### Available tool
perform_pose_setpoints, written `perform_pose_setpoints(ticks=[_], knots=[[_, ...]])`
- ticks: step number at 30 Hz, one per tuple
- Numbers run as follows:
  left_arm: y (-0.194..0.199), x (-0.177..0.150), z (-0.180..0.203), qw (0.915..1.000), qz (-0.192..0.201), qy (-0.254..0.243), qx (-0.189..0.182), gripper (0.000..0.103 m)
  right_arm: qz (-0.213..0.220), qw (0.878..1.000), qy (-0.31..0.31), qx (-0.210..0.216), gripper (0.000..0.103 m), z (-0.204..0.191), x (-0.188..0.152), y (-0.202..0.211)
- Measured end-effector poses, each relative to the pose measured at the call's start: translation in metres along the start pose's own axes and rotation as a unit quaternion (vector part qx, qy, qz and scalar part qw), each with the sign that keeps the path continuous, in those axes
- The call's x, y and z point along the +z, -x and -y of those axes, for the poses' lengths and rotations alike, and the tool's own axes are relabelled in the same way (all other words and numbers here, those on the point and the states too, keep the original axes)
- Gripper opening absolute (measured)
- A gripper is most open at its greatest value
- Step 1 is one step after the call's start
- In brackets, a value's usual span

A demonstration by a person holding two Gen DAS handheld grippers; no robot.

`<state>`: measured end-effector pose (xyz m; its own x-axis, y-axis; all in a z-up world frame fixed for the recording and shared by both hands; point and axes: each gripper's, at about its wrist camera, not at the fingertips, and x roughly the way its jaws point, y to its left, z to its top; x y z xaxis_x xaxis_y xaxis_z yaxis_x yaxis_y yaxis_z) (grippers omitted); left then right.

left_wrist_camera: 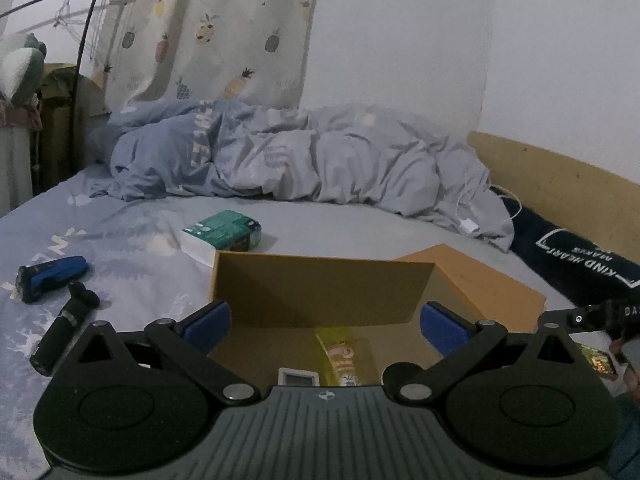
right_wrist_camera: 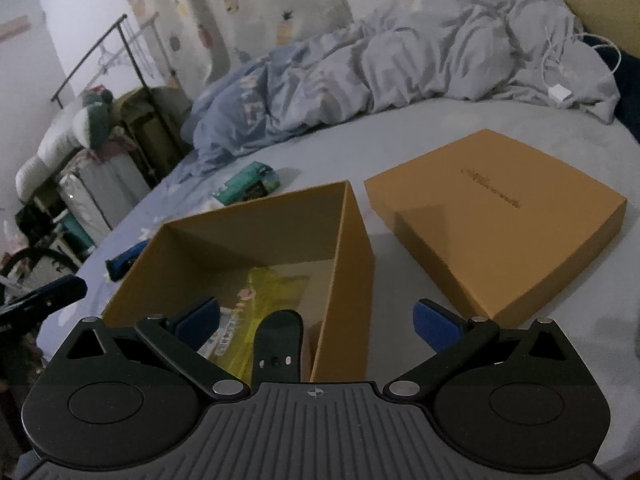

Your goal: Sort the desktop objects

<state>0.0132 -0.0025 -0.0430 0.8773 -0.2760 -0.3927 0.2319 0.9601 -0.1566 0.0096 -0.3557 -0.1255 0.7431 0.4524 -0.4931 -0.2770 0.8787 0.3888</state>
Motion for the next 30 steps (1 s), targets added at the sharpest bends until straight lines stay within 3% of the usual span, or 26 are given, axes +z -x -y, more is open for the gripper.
perform_pose_setpoints(ticks=[7,30], knots=[[-0.004,-0.002,-0.005,0.9995,-0.01,0.029,0.003,0.103,-0.003,1.0,0.005,-0.015,0.103,-0.001,-0.006,-0.007],[-0.019,-0.003,-0.012,0.9964,-0.065,0.052,0.019,0.103,-0.004,0.999,-0.037,-0.003,0.103,0.01,0.0,-0.008]])
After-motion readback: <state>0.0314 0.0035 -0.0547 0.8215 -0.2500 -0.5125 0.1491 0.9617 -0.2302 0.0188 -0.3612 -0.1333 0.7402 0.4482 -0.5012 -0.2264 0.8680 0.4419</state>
